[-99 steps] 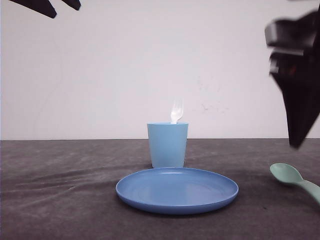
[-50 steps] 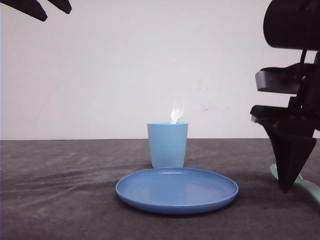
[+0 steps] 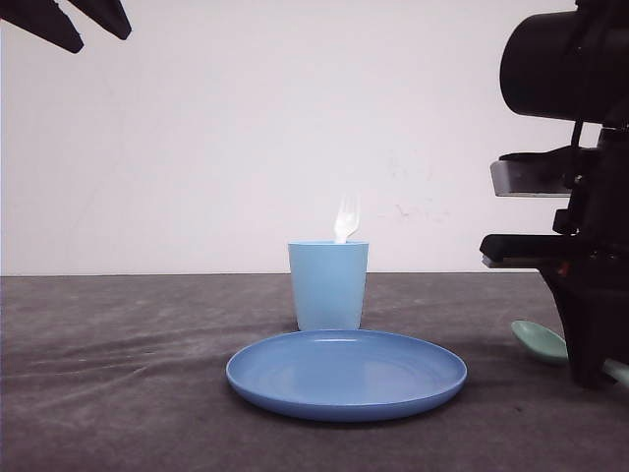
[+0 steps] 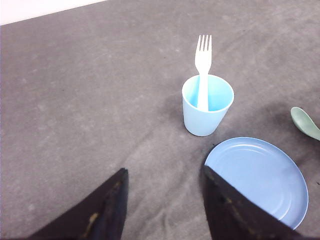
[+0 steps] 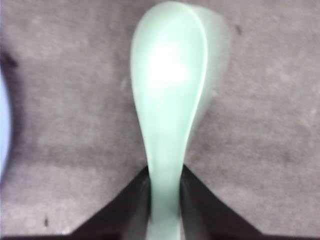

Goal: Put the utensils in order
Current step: 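Lower the right gripper onto the mint-green spoon and grasp its handle, then lift the green spoon with the right gripper and move it over the cup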

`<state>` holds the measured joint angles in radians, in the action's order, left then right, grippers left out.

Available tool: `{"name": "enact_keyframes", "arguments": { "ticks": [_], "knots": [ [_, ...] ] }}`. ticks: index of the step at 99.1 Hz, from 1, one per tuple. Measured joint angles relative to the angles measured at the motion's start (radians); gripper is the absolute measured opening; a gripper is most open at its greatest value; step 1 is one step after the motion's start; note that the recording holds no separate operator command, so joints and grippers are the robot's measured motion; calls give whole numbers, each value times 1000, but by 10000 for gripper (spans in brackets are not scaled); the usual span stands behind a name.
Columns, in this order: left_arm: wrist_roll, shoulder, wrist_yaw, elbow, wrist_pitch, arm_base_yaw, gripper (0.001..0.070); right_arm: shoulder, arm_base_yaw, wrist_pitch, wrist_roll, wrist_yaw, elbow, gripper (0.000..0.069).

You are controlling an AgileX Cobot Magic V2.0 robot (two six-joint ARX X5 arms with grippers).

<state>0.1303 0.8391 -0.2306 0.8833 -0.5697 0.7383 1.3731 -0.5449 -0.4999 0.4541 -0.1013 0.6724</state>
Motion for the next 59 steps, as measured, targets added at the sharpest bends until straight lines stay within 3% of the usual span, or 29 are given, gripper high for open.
{"name": "enact_keyframes", "arguments": {
  "ticks": [37, 59],
  "knots": [
    [0, 0, 0, 0, -5, 0, 277, -131, -23, 6, -11, -6, 59, 75],
    [0, 0, 0, 0, -6, 0, 277, -214, -52, 133, -85, -5, 188, 75]
  ]
}}
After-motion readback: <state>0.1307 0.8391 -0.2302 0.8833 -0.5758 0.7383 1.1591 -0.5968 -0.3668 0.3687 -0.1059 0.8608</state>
